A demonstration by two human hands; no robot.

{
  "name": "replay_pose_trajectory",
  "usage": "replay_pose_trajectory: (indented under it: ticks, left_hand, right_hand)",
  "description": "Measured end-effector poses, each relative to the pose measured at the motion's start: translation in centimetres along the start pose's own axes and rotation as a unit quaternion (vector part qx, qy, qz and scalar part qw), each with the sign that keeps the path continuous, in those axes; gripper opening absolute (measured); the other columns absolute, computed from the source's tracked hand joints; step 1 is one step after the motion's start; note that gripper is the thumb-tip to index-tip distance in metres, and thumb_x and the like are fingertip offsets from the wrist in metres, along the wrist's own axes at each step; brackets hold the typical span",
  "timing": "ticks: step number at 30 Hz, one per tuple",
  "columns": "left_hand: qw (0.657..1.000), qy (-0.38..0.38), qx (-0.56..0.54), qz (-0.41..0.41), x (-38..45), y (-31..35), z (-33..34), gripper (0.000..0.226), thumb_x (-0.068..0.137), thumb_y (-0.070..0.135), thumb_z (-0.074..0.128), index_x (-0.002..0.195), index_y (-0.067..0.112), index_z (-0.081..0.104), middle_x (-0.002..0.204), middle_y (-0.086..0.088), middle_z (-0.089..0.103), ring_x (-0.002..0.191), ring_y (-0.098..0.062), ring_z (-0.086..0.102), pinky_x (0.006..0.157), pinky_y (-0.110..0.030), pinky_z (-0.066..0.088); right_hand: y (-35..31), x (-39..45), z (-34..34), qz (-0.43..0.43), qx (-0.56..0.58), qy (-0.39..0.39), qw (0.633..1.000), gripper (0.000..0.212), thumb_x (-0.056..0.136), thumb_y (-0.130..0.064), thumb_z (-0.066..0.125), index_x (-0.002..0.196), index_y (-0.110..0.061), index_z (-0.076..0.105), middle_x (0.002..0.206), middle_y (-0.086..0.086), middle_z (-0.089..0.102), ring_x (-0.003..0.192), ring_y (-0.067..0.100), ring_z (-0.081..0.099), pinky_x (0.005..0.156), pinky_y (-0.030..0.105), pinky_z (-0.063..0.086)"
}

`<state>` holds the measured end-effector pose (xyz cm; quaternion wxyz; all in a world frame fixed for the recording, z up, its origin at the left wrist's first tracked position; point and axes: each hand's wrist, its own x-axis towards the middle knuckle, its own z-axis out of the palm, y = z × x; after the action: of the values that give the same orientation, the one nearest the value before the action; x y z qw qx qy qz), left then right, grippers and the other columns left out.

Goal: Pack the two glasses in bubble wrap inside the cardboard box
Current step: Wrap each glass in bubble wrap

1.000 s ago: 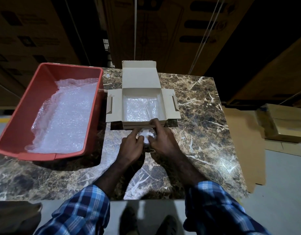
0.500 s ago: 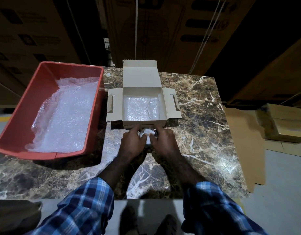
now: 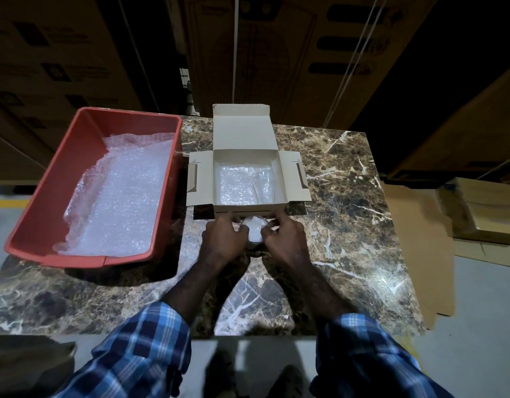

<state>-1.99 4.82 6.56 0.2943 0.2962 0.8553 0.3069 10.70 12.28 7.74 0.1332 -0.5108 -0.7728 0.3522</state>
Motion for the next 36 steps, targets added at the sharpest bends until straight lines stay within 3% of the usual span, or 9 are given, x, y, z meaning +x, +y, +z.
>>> replay_pose_trajectory:
  ticks: [3,6,16,20,22,25,29,33,36]
  left_hand:
    - [0.999,-0.008,-0.041,0.002,-0.3,-0.1,0.0,0.015,0.087,0.032,0.065,0.099,0.025,0.072,0.089,-0.006,0.075,0.087,-0.024,0.071,0.083,-0.036,0.056]
    - [0.998,-0.008,-0.063,0.008,-0.6,-0.1,0.2,0.016,0.091,0.024,0.066,0.104,0.016,0.071,0.092,-0.007,0.075,0.087,-0.023,0.070,0.084,-0.033,0.055]
    - [0.996,0.017,-0.092,-0.002,-2.9,0.2,0.1,0.029,0.090,0.039,0.068,0.112,0.019,0.069,0.078,0.000,0.076,0.072,-0.016,0.074,0.081,-0.039,0.059]
    - [0.997,0.034,-0.057,0.037,-4.8,1.3,-1.6,0.021,0.094,0.030,0.068,0.110,0.016,0.068,0.071,0.007,0.070,0.051,0.000,0.066,0.059,-0.015,0.053]
    - [0.994,0.060,-0.043,0.080,-5.9,1.8,-3.1,0.018,0.093,0.028,0.068,0.109,0.020,0.071,0.075,0.015,0.068,0.054,0.002,0.065,0.057,-0.016,0.051]
    - [0.986,0.111,-0.017,0.123,-6.8,1.7,-5.7,0.017,0.092,0.027,0.069,0.108,0.023,0.073,0.083,0.019,0.070,0.068,0.006,0.065,0.073,-0.023,0.056]
    - [0.976,0.175,-0.002,0.131,-7.4,0.6,-10.0,0.019,0.092,0.025,0.069,0.110,0.019,0.074,0.094,0.010,0.073,0.080,0.000,0.066,0.073,0.000,0.043]
    - [0.970,0.216,0.029,0.110,-6.0,-3.1,-15.2,0.016,0.089,0.022,0.071,0.105,0.021,0.074,0.083,0.009,0.073,0.073,-0.003,0.067,0.079,-0.025,0.055]
    - [0.973,0.189,0.109,0.081,-3.5,-7.0,-19.4,0.025,0.088,0.022,0.074,0.112,0.018,0.071,0.096,0.001,0.075,0.084,-0.015,0.069,0.084,-0.034,0.055]
  right_hand:
    - [0.1,0.1,0.6,0.019,0.010,0.023,1.000,0.020,0.090,-0.019,0.065,0.108,-0.015,0.073,0.097,0.009,0.075,0.081,0.022,0.067,0.065,0.021,0.038]
    - [-0.2,0.1,0.9,0.013,0.014,0.033,0.999,0.023,0.093,-0.018,0.064,0.114,-0.012,0.073,0.102,0.010,0.075,0.087,0.024,0.069,0.069,0.019,0.039]
    - [0.9,-0.7,-0.1,-0.016,0.043,0.036,0.998,0.029,0.094,-0.028,0.065,0.118,-0.012,0.070,0.105,0.008,0.075,0.094,0.023,0.069,0.070,0.019,0.038]
    - [0.4,-1.4,-1.2,-0.069,0.034,0.057,0.995,0.026,0.093,-0.026,0.065,0.114,-0.011,0.069,0.109,0.006,0.072,0.102,0.024,0.064,0.083,0.027,0.047]
    - [-0.8,-1.4,-1.9,-0.119,0.021,0.060,0.991,0.026,0.093,-0.023,0.064,0.116,-0.011,0.068,0.113,0.005,0.069,0.108,0.024,0.059,0.087,0.028,0.042]
    - [-3.4,-1.0,-2.3,-0.190,0.011,0.047,0.981,0.029,0.094,-0.024,0.063,0.119,-0.011,0.067,0.117,0.006,0.068,0.114,0.024,0.055,0.093,0.032,0.045]
    - [-7.8,-0.9,-1.5,-0.274,0.009,0.039,0.961,0.024,0.093,-0.021,0.063,0.113,-0.009,0.070,0.110,0.007,0.070,0.107,0.026,0.056,0.090,0.034,0.043]
    - [-12.2,-1.3,1.3,-0.343,0.001,0.005,0.939,0.021,0.090,-0.020,0.060,0.103,-0.008,0.072,0.099,0.009,0.071,0.100,0.029,0.057,0.088,0.037,0.046]
    - [-15.6,-1.5,4.4,-0.374,-0.026,-0.055,0.926,0.022,0.093,-0.018,0.060,0.109,-0.007,0.071,0.105,0.009,0.071,0.105,0.027,0.055,0.091,0.038,0.045]
